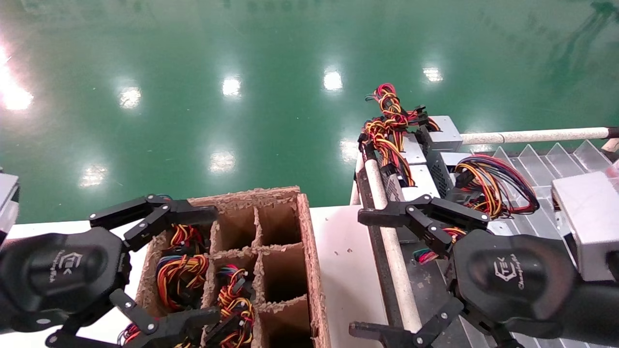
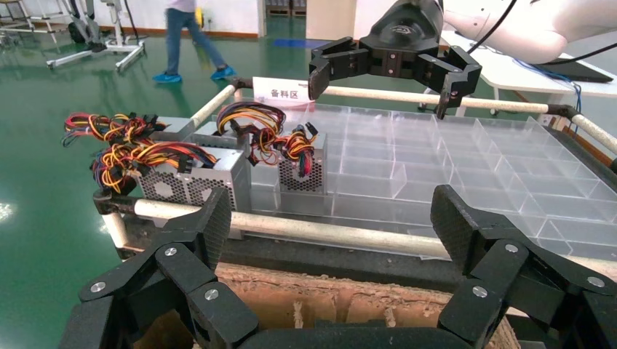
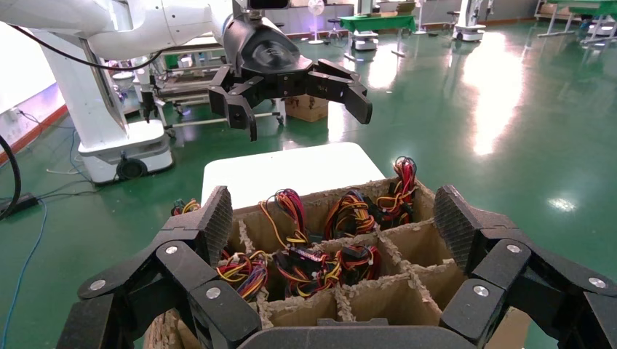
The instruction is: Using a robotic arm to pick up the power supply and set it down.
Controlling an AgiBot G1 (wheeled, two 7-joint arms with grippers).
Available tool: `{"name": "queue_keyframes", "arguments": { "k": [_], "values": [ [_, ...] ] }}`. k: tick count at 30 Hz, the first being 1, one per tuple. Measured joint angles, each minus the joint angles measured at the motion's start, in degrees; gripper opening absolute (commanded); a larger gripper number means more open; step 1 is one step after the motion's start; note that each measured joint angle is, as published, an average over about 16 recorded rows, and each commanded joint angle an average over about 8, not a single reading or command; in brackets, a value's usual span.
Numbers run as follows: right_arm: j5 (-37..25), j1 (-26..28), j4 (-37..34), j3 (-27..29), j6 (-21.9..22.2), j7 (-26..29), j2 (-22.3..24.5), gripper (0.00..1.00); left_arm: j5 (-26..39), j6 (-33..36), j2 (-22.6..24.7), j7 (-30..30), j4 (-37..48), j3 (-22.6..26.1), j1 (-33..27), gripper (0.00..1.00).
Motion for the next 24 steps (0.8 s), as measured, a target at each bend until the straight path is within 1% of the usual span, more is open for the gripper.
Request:
{"name": "queue_keyframes", "arguments": {
  "k": [12, 20, 24],
  "values": [
    [0.0, 0.0, 0.01, 0.0, 0.0, 0.0, -0.01, 1.0, 0.0, 0.0, 0.0, 0.0, 0.0, 0.0, 0.0, 1.0],
    [-1.07, 1.05, 0.5, -0.84, -0.23, 0.52, -0.72, 1.0, 0.0, 0.0, 0.0, 0.0, 0.0, 0.0, 0.0, 0.0],
    [-3.07, 2.96, 0.73, -2.34, -0.7, 1.36, -1.99, 1.0, 0.0, 0.0, 0.0, 0.0, 0.0, 0.0, 0.0, 0.0]
  ]
}}
